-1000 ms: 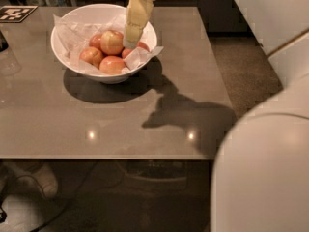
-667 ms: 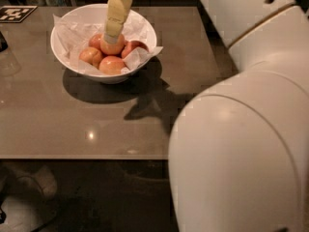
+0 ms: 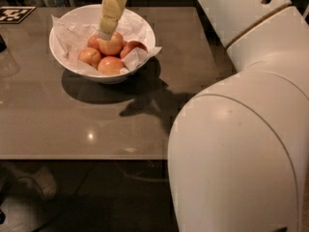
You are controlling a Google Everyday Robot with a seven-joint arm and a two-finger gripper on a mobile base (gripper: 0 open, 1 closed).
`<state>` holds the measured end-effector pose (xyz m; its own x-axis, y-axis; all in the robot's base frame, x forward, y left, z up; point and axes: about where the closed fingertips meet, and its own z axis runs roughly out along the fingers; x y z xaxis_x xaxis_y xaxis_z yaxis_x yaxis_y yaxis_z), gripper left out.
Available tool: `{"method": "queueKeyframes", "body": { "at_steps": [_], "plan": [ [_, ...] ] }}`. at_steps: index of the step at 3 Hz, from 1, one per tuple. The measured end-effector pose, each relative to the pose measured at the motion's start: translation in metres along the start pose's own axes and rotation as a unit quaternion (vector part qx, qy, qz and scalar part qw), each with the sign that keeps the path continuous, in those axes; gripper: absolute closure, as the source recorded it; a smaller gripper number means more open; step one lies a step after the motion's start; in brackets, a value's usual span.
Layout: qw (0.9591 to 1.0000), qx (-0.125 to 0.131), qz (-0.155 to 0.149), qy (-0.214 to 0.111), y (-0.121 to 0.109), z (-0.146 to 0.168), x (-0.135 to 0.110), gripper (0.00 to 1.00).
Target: Pick apple from white bowl
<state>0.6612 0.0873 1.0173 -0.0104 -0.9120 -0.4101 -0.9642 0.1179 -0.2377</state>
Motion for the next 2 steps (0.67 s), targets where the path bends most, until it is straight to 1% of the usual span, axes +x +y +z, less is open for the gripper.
{"method": "queueKeyframes", "body": {
  "at_steps": [1,2],
  "plan": [
    [0.9996,-0.003,0.023,-0.018,-0.015,0.014,0.007,0.0],
    [0.9989,-0.013,0.038,-0.025,-0.026,0.03,0.012,0.0]
  ]
}}
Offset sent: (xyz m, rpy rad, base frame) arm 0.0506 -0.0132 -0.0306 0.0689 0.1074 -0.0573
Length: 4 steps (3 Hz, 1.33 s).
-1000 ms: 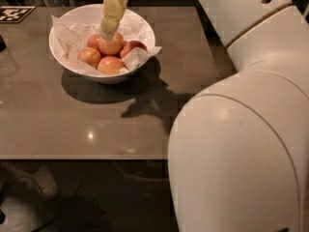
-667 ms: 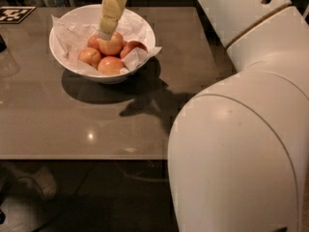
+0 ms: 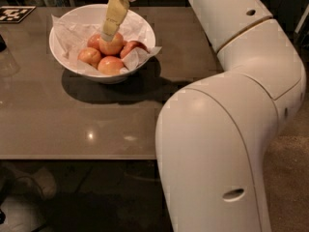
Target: Pick apple from white bowl
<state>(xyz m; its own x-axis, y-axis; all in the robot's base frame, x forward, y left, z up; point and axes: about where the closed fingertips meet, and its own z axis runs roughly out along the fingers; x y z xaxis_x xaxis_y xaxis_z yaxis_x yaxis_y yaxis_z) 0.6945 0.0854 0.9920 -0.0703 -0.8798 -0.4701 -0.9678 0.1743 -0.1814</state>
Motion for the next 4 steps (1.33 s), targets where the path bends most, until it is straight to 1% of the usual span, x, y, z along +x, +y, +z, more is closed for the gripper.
{"method": "queueKeyframes", "body": {
  "at_steps": [2,3,4],
  "plan": [
    [0.9996,-0.021,0.019,0.003,-0.011,0.03,0.006,0.0],
    [0.9989,-0.034,0.031,0.009,-0.015,0.048,0.011,0.0],
    [0.9982,-0.04,0.043,0.014,-0.019,0.062,0.017,0.0]
  ]
}}
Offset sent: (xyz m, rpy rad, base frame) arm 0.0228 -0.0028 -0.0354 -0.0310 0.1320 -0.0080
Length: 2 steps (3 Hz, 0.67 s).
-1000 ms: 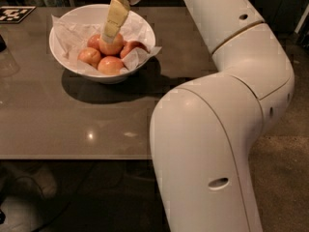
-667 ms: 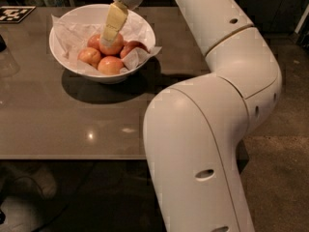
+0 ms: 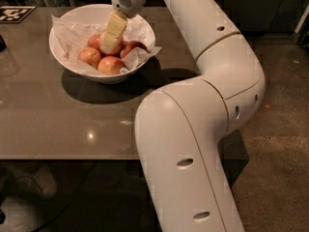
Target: Pick apple from white bowl
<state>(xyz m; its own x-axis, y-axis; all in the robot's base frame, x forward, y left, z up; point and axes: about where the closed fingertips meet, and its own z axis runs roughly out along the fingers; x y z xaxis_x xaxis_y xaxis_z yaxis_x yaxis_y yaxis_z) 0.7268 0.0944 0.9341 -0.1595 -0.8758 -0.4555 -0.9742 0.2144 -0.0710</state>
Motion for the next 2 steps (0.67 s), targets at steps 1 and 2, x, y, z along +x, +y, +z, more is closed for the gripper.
{"method": "queueKeyframes", "body": {
  "at_steps": [1,2],
  "plan": [
    [0.9999,-0.005,0.011,0.002,-0.0049,0.0096,0.0051,0.0],
    [0.9997,-0.011,0.02,0.001,-0.0079,0.0172,0.0092,0.0]
  ]
}}
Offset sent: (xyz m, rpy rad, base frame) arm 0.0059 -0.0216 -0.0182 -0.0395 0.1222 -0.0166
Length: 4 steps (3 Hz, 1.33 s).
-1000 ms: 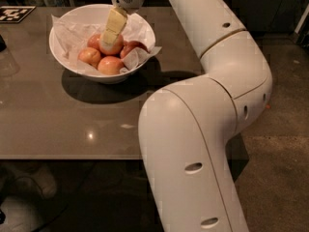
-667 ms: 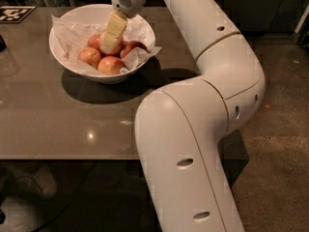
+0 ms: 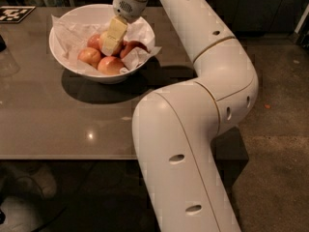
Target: Pick apple from white bowl
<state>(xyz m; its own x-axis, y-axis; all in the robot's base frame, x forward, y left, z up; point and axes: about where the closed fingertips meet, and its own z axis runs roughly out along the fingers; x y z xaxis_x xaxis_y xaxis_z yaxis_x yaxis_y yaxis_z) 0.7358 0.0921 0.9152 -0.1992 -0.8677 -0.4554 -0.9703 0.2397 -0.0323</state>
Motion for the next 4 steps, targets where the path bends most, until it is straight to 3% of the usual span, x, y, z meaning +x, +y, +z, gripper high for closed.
{"method": "queueKeyframes", "body": {
  "at_steps": [2,3,4],
  "plan": [
    [0.9996,-0.018,0.023,-0.004,0.0,0.007,0.017,0.0],
    [0.9996,-0.018,0.023,-0.005,0.0,0.007,0.017,0.0],
    [0.9998,-0.017,0.001,-0.01,0.004,0.011,0.003,0.0]
  ]
}}
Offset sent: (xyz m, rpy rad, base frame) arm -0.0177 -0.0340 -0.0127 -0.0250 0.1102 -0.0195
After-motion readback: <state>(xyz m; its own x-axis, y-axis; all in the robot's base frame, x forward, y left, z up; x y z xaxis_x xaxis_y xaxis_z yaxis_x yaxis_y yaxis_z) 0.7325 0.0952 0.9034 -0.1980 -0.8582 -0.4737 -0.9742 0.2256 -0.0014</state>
